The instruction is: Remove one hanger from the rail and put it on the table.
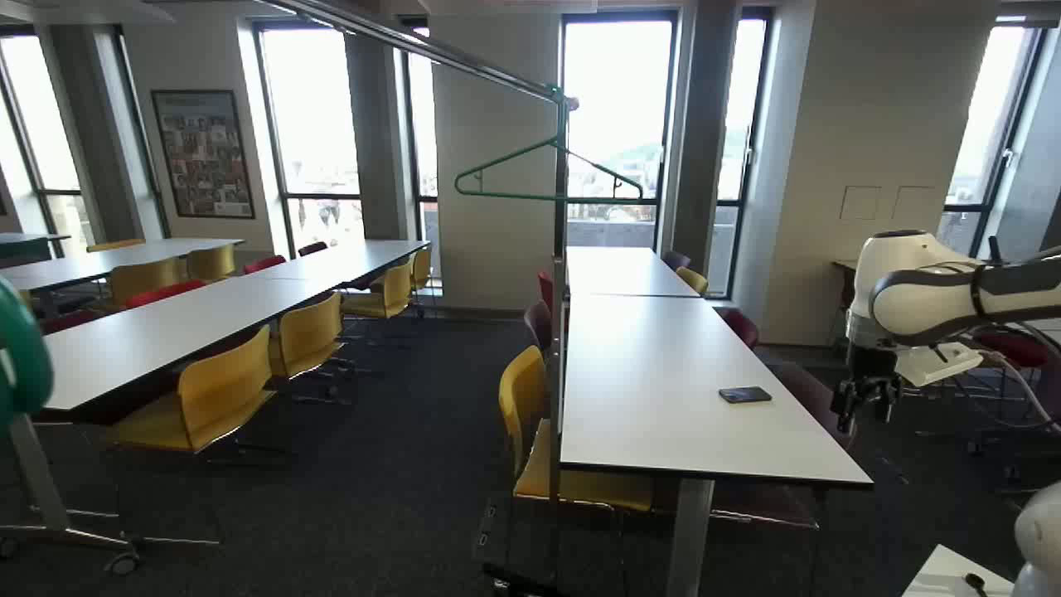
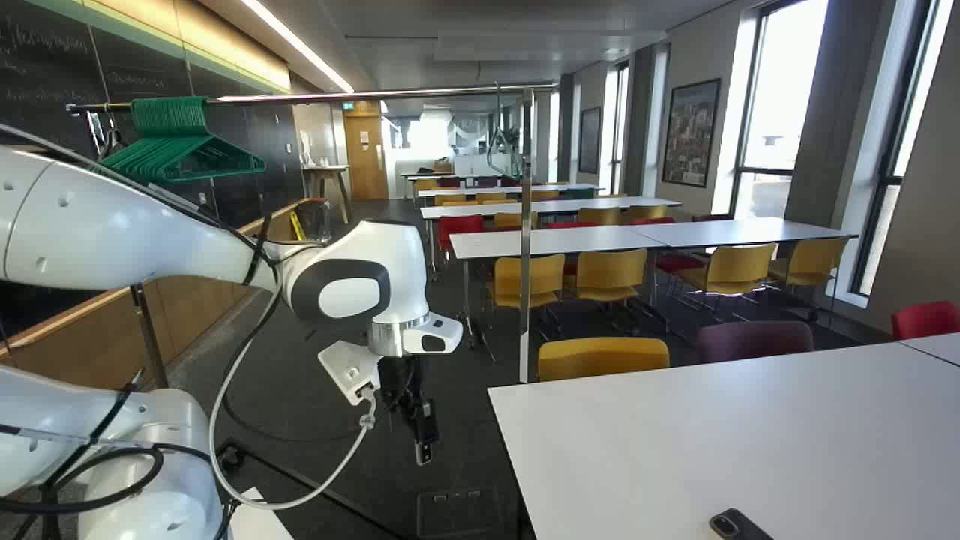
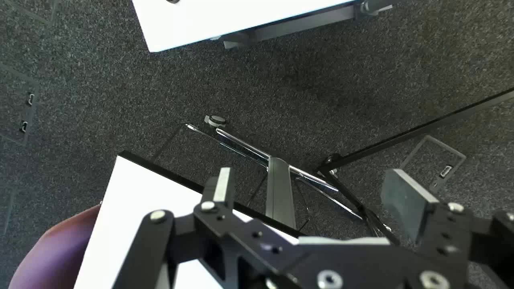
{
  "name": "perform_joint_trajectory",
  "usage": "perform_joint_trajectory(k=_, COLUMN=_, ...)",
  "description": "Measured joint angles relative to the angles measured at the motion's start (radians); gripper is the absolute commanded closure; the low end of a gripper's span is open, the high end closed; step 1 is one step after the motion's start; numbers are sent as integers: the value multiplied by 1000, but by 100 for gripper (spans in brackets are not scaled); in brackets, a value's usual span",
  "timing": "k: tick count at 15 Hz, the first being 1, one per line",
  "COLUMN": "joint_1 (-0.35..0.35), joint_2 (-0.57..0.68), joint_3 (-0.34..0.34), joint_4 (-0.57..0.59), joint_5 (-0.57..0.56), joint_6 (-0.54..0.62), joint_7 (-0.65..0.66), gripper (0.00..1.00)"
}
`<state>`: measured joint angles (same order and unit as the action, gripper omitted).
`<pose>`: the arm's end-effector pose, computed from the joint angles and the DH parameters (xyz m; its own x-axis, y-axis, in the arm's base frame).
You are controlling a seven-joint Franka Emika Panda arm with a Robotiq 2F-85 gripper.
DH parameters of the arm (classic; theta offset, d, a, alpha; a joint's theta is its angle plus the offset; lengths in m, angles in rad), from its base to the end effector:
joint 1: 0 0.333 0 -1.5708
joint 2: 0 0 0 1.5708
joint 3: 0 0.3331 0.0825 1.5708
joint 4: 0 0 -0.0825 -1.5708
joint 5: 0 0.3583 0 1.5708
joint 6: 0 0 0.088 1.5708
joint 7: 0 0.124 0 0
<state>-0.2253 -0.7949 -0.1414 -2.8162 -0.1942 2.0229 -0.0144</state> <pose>0.2465 -0.1069 0.4176 0.9747 -0.2233 -0.0033 -0.2225 -0.9721 0.0737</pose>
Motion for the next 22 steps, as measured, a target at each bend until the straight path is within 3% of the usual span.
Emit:
perform_joint_trajectory(k=4, joint_1=7, joint_2=2, joint_3=4, joint_4=3, joint_5=0, joint_6=52, joint_7=-2, gripper=0)
perform_joint_trajectory(k=11, joint_1=116, joint_2=49, joint_3=109, joint_4=49, joint_5=39, joint_6=481, joint_7=81, gripper=0)
perform_joint_trajectory(k=15, joint_1=124, joint_2=109, joint_3=180, joint_4=58, joint_5=34, joint_6=774, joint_7=100, gripper=0)
perform_joint_trajectory(k=16, joint_1=105, joint_2=122, joint_3=209, joint_4=65, joint_5=18, joint_6=801, joint_7=108, gripper=0)
perform_joint_trajectory(k=18, joint_1=59, joint_2=138, joint_3=267, joint_4=88, joint_5=9, joint_6=705, joint_7=136, gripper=0)
perform_joint_trajectory(k=19, joint_1=56, joint_2=140, joint_3=276, joint_4=101, joint_5=10, joint_6=647, joint_7=138, gripper=0)
perform_joint_trajectory(k=22, joint_1=56, joint_2=141, joint_3=278, joint_4=113, joint_5=10, joint_6=614, joint_7=139, gripper=0)
